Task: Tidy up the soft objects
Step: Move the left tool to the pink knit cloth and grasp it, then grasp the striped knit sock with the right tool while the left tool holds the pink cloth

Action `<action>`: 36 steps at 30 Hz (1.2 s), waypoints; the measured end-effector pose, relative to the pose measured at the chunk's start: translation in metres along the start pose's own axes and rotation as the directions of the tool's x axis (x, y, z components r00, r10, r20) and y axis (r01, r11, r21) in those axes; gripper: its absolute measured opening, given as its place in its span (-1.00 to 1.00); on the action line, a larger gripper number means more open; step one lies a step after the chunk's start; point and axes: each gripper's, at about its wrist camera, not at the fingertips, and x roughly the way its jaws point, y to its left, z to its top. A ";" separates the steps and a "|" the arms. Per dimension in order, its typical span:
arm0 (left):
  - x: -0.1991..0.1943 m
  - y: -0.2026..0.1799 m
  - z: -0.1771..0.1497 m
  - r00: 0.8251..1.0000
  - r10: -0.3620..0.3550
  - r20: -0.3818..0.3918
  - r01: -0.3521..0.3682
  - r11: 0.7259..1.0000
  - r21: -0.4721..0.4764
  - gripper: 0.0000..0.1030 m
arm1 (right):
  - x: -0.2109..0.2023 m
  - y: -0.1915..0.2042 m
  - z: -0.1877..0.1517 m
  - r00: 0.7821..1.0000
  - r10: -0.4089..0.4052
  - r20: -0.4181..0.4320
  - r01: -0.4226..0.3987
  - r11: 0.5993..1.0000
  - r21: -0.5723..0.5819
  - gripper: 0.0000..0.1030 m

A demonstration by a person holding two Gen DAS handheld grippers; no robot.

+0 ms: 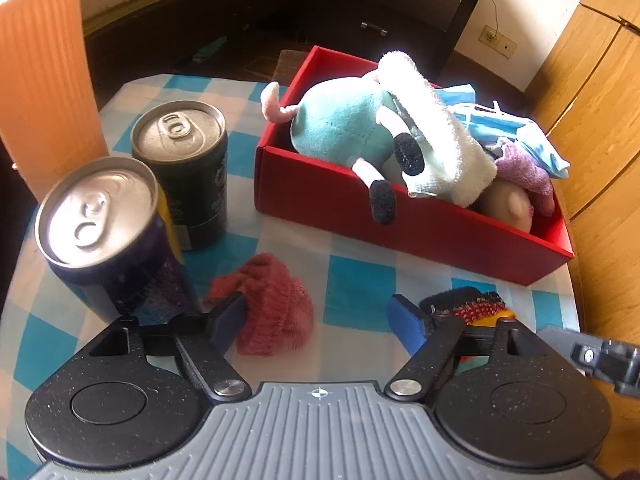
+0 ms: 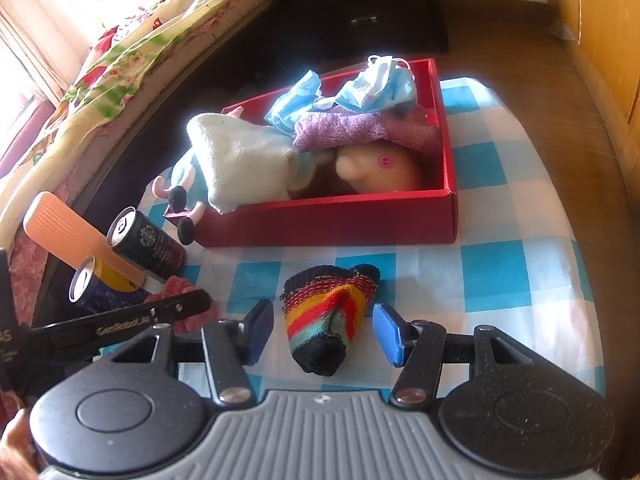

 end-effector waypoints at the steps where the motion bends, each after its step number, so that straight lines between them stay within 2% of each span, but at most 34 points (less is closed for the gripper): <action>1: 0.001 -0.001 0.001 1.000 0.007 0.005 -0.007 1.000 -0.004 0.52 | 0.001 -0.001 0.000 1.000 -0.002 -0.002 0.002 1.000 0.004 -0.34; 10: 0.021 -0.004 0.003 0.995 0.104 -0.002 -0.104 0.995 0.000 0.59 | 0.010 0.001 0.001 1.000 0.002 -0.023 -0.002 1.000 0.018 -0.23; 13: 0.026 0.000 0.001 0.994 0.109 -0.016 -0.109 0.994 -0.021 0.58 | 0.011 0.000 0.002 1.000 0.002 -0.023 -0.001 1.000 0.027 -0.22; 15: 0.029 0.002 -0.001 0.994 0.103 -0.028 -0.104 0.994 -0.033 0.50 | 0.012 0.000 0.002 1.000 0.001 -0.023 0.000 1.000 0.024 -0.22; 18: 0.029 0.002 -0.003 0.992 0.121 -0.017 -0.122 0.992 -0.043 0.27 | 0.013 0.002 0.001 1.000 -0.002 -0.022 0.002 1.000 0.017 -0.22; 20: 0.027 0.003 -0.003 0.992 0.126 -0.008 -0.126 0.991 -0.045 -0.13 | 0.013 0.004 0.000 1.000 -0.002 -0.015 0.002 1.000 0.003 -0.22; 23: 0.024 0.006 -0.003 0.995 0.099 -0.009 -0.100 0.993 -0.063 -0.27 | 0.012 0.005 -0.002 1.000 -0.003 -0.005 0.003 1.000 -0.013 -0.22; 25: 0.022 0.005 -0.005 0.997 0.073 -0.018 -0.074 0.996 -0.058 -0.30 | 0.013 0.004 0.000 1.000 -0.003 -0.006 0.003 1.000 -0.010 -0.22; 30: 0.015 -0.002 -0.015 0.999 0.026 -0.043 -0.027 0.999 -0.028 -0.31 | 0.015 0.002 0.000 1.000 0.011 -0.016 -0.011 1.000 0.017 -0.22; 36: 0.003 -0.003 -0.032 0.998 -0.005 -0.067 0.005 1.000 0.000 -0.31 | 0.028 0.003 -0.002 0.999 -0.022 -0.050 0.023 1.000 0.015 -0.22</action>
